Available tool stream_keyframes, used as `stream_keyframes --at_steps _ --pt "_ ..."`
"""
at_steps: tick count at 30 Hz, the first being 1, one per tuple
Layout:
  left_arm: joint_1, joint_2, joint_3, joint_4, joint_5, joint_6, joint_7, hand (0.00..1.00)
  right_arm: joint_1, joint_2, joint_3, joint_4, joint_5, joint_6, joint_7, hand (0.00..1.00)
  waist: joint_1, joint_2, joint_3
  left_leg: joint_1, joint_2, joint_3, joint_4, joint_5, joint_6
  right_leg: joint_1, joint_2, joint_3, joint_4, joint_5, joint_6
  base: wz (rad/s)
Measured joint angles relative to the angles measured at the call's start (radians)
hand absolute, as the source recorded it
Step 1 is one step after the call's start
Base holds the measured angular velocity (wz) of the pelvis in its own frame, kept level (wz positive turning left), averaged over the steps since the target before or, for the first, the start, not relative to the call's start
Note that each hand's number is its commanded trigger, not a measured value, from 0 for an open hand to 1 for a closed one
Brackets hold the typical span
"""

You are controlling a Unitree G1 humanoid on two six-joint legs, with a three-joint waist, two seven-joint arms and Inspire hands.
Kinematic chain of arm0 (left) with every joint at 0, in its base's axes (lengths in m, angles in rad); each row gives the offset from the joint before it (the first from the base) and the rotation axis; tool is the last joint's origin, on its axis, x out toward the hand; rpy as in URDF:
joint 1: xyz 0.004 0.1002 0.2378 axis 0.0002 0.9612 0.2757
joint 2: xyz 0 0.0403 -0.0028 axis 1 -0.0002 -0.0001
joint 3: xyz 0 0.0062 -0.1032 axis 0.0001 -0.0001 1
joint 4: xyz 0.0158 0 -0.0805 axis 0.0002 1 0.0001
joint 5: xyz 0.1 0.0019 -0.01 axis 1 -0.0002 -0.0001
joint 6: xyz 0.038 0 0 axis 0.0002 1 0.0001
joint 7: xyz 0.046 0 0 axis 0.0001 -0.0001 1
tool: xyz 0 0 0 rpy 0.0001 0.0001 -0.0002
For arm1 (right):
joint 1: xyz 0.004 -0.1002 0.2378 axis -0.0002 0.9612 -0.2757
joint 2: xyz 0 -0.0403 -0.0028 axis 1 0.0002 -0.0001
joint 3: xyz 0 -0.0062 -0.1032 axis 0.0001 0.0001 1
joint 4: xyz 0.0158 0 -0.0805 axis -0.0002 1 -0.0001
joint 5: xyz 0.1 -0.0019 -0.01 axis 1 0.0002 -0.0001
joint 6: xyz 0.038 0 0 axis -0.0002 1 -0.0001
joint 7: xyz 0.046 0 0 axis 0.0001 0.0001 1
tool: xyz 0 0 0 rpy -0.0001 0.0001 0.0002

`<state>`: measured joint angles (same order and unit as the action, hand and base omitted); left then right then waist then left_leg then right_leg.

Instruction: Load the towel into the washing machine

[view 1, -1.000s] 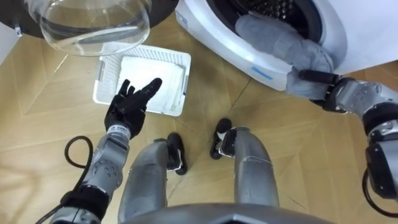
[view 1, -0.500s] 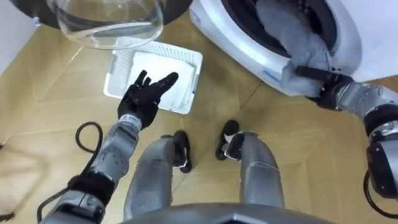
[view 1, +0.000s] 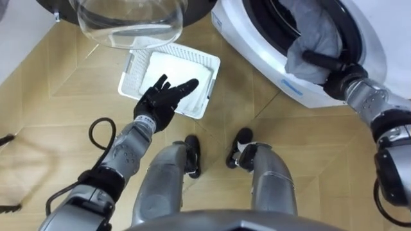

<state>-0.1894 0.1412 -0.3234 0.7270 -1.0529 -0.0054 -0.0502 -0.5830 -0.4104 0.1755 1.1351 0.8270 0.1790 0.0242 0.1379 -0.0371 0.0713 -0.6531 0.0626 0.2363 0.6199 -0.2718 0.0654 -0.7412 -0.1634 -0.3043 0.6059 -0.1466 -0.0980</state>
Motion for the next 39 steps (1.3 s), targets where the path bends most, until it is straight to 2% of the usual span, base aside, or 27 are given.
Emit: stream_keyframes --at_steps 6,9,10,13,16,20,23,26,31,34,39 --pt "0.000 0.000 -0.016 0.002 -0.017 -0.005 0.001 0.00 -0.004 0.031 -0.004 -0.056 0.052 -0.006 -0.101 0.00 -0.008 0.003 -0.0015 0.019 -0.003 0.019 -0.016 0.005 -0.006 0.000 -0.004 0.007 0.005 0.001 -0.005 -0.08" --pt "0.004 -0.016 -0.012 0.001 -0.011 -0.038 0.003 0.00 -0.009 0.060 -0.065 -0.094 0.104 -0.005 -0.176 0.00 -0.013 0.006 -0.0021 0.022 -0.008 0.023 -0.017 0.006 -0.004 -0.003 -0.014 0.006 0.023 -0.002 -0.009 0.01" --pt "0.012 -0.022 -0.004 -0.004 -0.012 -0.049 0.003 0.00 -0.012 0.081 -0.101 -0.125 0.115 -0.002 -0.218 0.00 -0.025 0.007 -0.0025 0.017 -0.010 0.022 -0.017 0.009 -0.002 -0.007 -0.019 0.003 0.027 -0.003 -0.008 0.12" --pt "0.031 -0.035 0.010 -0.012 0.000 -0.066 0.004 0.00 -0.053 0.115 -0.138 -0.162 0.169 -0.002 -0.276 0.00 -0.053 0.009 -0.0030 0.008 -0.025 0.015 -0.015 0.015 0.003 -0.019 -0.036 0.000 0.038 -0.009 -0.004 0.15" --pt "0.040 -0.043 0.013 -0.022 0.047 -0.072 0.005 0.00 -0.112 0.131 -0.167 -0.163 0.234 -0.003 -0.306 0.00 -0.052 0.010 -0.0032 0.001 -0.027 0.013 -0.013 0.017 0.007 -0.020 -0.037 -0.002 0.032 -0.003 0.000 0.05" --pt "0.042 -0.045 0.021 -0.021 0.046 -0.072 0.014 0.00 -0.117 0.130 -0.170 -0.162 0.263 -0.035 -0.308 0.00 -0.050 0.011 -0.0029 0.000 -0.039 0.005 -0.016 0.024 0.016 -0.020 -0.047 -0.002 0.034 0.000 0.006 0.08" --pt "0.041 -0.048 0.049 -0.021 0.046 -0.072 0.015 0.00 -0.117 0.130 -0.173 -0.159 0.263 -0.044 -0.299 0.00 -0.051 0.011 -0.0029 0.000 -0.044 0.004 -0.016 0.023 0.020 -0.021 -0.054 -0.004 0.038 0.000 0.009 0.00" --pt "0.039 -0.048 0.051 -0.021 0.045 -0.072 0.015 0.00 -0.117 0.130 -0.183 -0.157 0.282 -0.056 -0.289 0.00 -0.053 0.011 -0.0029 0.000 -0.053 0.004 -0.017 0.023 0.023 -0.027 -0.066 -0.003 0.052 -0.004 0.013 0.04" --pt "0.033 -0.049 0.050 -0.021 0.045 -0.073 0.013 0.00 -0.117 0.130 -0.191 -0.154 0.307 -0.061 -0.271 0.00 -0.052 0.011 -0.0030 0.001 -0.056 0.004 -0.016 0.024 0.026 -0.026 -0.070 -0.003 0.055 -0.004 0.013 0.00" --pt "0.033 -0.051 0.050 -0.021 0.045 -0.073 0.002 0.00 -0.117 0.130 -0.197 -0.136 0.305 -0.076 -0.238 0.00 -0.048 0.012 -0.0032 0.001 -0.057 0.004 -0.015 0.024 0.027 -0.024 -0.072 -0.004 0.055 -0.004 0.013 0.00" --pt "0.034 -0.052 0.046 -0.015 0.046 -0.072 -0.002 0.00 -0.106 0.131 -0.197 -0.106 0.307 -0.100 -0.201 0.00 -0.048 0.028 -0.0030 0.030 -0.057 -0.004 -0.023 0.025 0.027 0.009 -0.071 -0.013 0.044 -0.006 0.017 0.03"
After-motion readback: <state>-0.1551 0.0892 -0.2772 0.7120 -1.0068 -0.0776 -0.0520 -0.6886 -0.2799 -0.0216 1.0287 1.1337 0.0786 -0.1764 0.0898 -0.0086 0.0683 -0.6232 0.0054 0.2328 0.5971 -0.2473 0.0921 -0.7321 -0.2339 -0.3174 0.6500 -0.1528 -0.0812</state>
